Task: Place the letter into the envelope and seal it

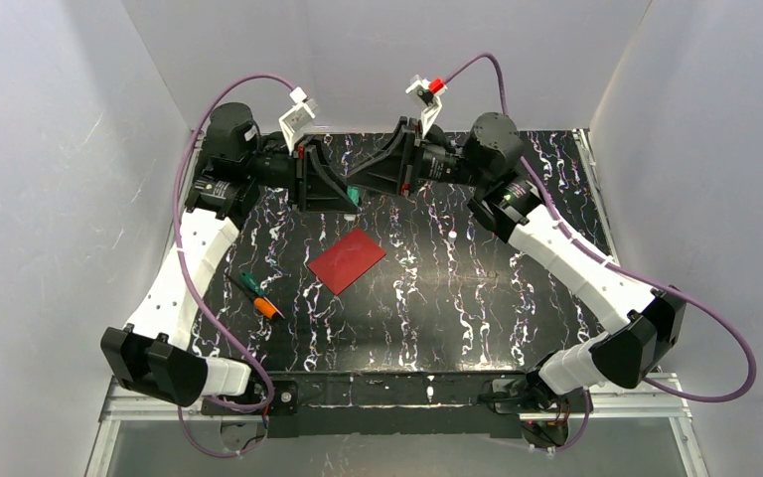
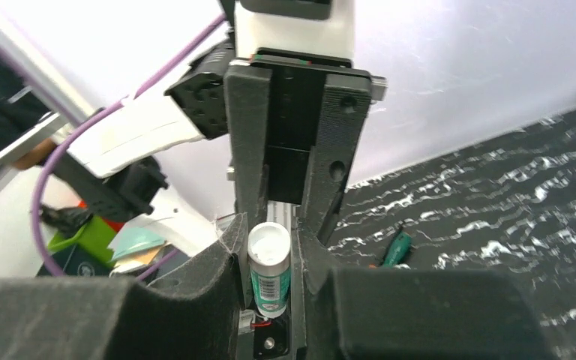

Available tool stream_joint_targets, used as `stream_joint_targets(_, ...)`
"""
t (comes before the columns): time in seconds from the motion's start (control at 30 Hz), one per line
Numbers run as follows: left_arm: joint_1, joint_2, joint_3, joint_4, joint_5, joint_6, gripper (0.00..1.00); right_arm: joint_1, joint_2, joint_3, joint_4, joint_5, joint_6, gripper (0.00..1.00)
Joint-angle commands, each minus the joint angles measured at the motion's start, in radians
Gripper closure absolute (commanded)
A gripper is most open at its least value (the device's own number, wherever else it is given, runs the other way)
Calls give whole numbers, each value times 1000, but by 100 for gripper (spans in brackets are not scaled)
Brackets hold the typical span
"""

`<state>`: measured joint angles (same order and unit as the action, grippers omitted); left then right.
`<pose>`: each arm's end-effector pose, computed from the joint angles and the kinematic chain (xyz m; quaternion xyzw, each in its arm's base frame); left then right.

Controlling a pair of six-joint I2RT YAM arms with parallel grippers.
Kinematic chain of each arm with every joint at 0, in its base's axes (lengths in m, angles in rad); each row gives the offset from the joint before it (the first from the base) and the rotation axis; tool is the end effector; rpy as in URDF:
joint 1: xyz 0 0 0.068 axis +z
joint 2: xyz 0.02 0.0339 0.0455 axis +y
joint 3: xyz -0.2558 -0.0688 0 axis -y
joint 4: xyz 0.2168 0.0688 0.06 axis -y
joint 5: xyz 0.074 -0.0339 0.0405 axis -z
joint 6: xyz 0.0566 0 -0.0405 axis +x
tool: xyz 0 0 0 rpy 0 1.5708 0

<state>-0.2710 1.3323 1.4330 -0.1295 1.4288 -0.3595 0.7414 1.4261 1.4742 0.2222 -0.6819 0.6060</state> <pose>0.2270 -0.1212 0.4412 0.4321 0.5615 -0.6100 0.3548 0.2049 0.2360 0.4685 -0.3041 0.5512 0.6262 0.4599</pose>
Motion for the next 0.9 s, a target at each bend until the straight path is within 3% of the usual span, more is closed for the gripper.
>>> stream_joint_targets(0.0,19,-31,4,186,104,-175,100,6,-17,36,216,-266,83,99)
stream_joint_targets(0.1,21,-32,12,188,66,-175,100,5,-13,45,149,-180,62,99)
stream_joint_targets(0.13,22,-32,11,183,33,-169,100,4,-13,62,57,-86,25,84)
stream_joint_targets(0.17,27,-32,15,151,-12,-144,100,6,-9,84,-34,38,-11,61)
stream_joint_targets(0.2,31,-31,26,77,-70,-94,100,8,1,108,-120,169,-21,45)
stream_joint_targets(0.27,34,-29,59,-93,-224,52,100,10,19,144,-263,398,22,35)
stream_joint_targets(0.37,34,-23,83,-216,-432,185,100,18,22,114,-305,578,110,26)
stream_joint_targets(0.5,34,-15,85,-266,-554,272,100,38,40,97,-284,650,165,19)
stream_joint_targets(0.63,34,-3,92,-294,-532,290,100,58,99,167,-317,633,143,18)
stream_joint_targets(0.87,34,5,108,-341,-491,306,100,66,157,231,-297,569,146,33)
